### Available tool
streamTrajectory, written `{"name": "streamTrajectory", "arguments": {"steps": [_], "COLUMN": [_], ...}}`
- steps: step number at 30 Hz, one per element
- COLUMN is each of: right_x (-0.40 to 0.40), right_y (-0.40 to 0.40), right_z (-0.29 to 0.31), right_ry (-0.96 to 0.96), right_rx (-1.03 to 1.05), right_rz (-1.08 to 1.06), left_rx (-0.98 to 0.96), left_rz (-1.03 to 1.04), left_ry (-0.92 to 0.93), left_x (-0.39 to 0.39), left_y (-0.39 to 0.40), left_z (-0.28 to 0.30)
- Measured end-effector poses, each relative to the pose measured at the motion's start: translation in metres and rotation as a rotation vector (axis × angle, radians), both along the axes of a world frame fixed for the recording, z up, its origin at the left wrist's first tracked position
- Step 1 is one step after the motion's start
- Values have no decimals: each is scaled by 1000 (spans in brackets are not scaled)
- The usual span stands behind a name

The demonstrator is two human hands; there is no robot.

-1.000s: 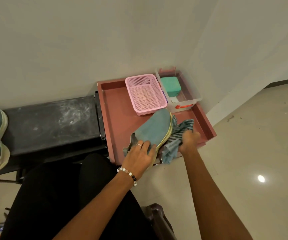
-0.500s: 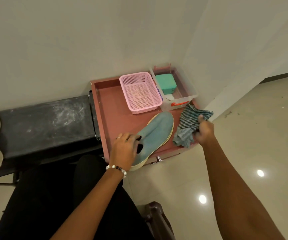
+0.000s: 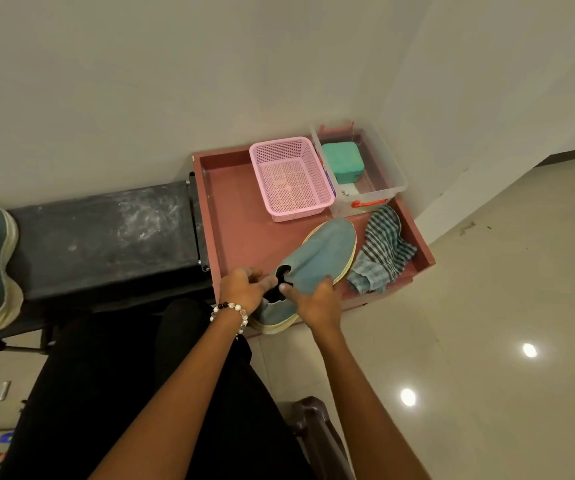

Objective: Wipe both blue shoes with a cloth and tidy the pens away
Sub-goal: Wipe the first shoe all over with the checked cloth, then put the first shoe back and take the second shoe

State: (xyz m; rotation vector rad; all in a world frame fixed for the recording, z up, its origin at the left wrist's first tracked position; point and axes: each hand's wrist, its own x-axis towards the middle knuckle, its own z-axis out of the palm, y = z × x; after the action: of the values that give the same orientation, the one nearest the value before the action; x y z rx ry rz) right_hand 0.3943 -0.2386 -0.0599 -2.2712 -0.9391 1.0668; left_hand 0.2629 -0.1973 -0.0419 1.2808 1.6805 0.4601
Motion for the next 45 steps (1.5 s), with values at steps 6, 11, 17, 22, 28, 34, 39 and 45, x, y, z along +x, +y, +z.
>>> {"name": "streamTrajectory", "arguments": {"steps": [6,11,17,22,28,34,39,45], "right_x": [-2,-8,13,4,-26,-20,-10,9], "right_y": [9,4,-9,-11,-24,-8,4,-7], "right_z": [-1,10,34,53,29,36,32,20], "right_ry": [-89,-103,102,-67,-78,-106,-57,194], "right_rx": [-93,-171,-14,120,51,20,7,11], "right_rz": [-19,135,-17,51,231,393,392,246], "left_rx": [-87,34,236,100,-114,-116,-173,-125], "left_rz": [-136,-365,-244,-82,-158,-169,-184,-384], "left_ry": [94,349,182,-76,-42,-56,57,405], "left_x": [-1,-1,-13,-27,-11,-3,-3,4], "left_y": [-3,-10,-27,-36,-48,-49,-49,-52], "left_z": [2,7,26,32,5,8,17,13]}}
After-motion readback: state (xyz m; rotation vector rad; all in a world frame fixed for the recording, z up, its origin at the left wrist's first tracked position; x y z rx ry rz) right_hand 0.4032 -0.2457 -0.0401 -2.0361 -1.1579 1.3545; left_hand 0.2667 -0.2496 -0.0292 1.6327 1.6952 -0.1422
